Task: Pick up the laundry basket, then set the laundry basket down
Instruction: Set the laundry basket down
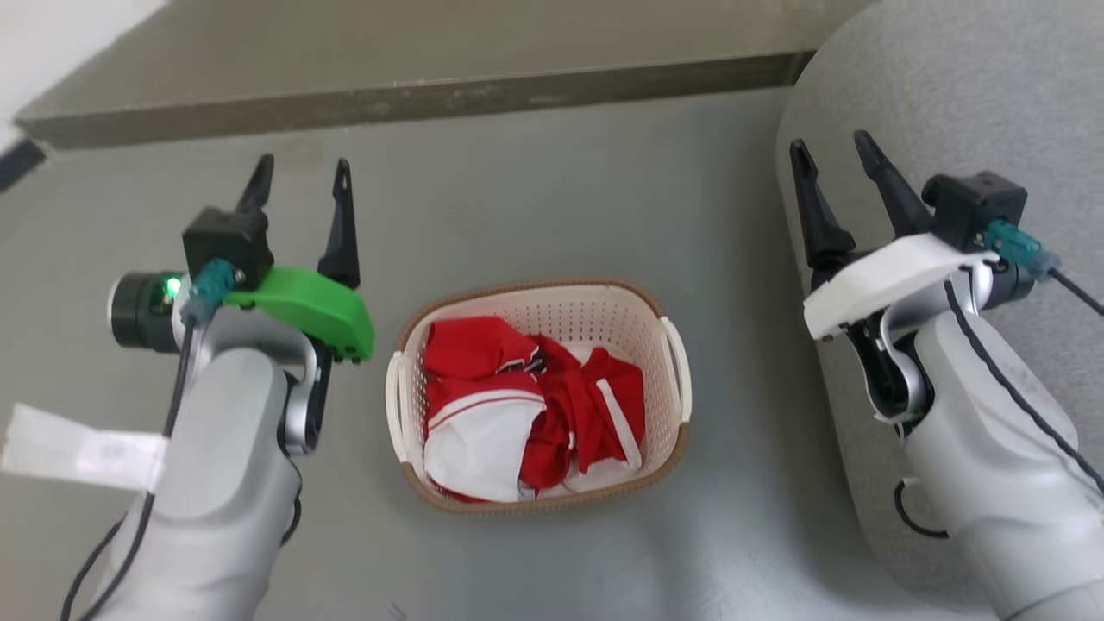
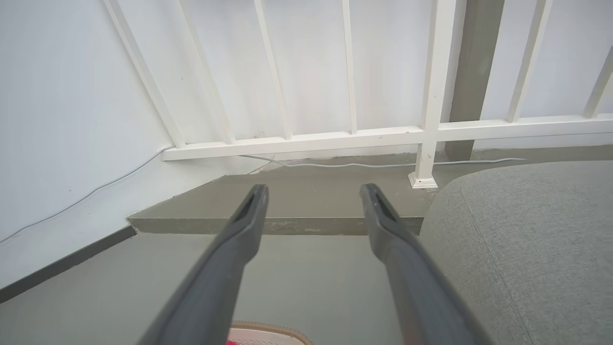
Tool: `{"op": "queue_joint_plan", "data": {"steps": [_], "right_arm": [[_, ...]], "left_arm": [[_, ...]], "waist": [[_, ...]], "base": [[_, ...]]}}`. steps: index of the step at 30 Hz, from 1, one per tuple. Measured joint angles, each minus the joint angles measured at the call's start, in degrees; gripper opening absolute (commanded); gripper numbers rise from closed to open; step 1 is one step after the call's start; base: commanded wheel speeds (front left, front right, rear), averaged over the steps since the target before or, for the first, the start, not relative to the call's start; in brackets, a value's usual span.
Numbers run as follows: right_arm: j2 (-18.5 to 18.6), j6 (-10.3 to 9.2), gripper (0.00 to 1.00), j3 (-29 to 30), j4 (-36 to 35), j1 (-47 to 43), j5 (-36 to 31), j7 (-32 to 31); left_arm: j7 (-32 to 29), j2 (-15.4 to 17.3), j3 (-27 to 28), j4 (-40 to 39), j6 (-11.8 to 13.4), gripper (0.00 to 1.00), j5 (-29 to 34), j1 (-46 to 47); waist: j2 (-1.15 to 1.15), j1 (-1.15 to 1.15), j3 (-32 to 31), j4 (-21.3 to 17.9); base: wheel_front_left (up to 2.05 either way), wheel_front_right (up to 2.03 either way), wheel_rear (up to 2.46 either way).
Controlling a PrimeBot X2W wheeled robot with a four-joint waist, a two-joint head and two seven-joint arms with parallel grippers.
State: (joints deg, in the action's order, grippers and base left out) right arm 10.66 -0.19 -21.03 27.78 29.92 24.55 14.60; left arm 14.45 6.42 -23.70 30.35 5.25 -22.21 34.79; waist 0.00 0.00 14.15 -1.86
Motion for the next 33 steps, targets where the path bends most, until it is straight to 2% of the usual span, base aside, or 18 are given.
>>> {"op": "queue_joint_plan", "data": {"steps": [13,18,24,33], "right_arm": [[0.0,-0.93,1.00,1.8,-4.3,-8.2,-1.7,0.0],[-0.2,-1.04,1.00,2.3,-5.7,-11.5,-2.4,0.0],[-0.3,-2.45,1.00,3.6,-6.8,-16.2,-2.5,0.0],[-0.4,-2.52,1.00,3.7,-8.3,-20.4,-3.0,0.0]], "left_arm": [[0.1,0.4,0.2,-7.3,0.6,1.00,2.4,-9.7],[0.1,0.4,1.1,-8.6,0.9,1.00,2.4,-14.7],[0.1,0.3,1.2,-9.4,0.9,1.00,2.4,-19.6],[0.1,0.3,1.5,-11.7,1.4,1.00,2.3,-24.9]], "waist": [[0.00,0.00,-5.7,-0.4],[0.00,0.00,-7.7,-0.5],[0.00,0.00,-10.0,-0.4],[0.00,0.00,-11.9,0.2]], "base": [[0.00,0.00,0.00],[0.00,0.00,0.00],[0.00,0.00,0.00],[0.00,0.00,0.00]]}}
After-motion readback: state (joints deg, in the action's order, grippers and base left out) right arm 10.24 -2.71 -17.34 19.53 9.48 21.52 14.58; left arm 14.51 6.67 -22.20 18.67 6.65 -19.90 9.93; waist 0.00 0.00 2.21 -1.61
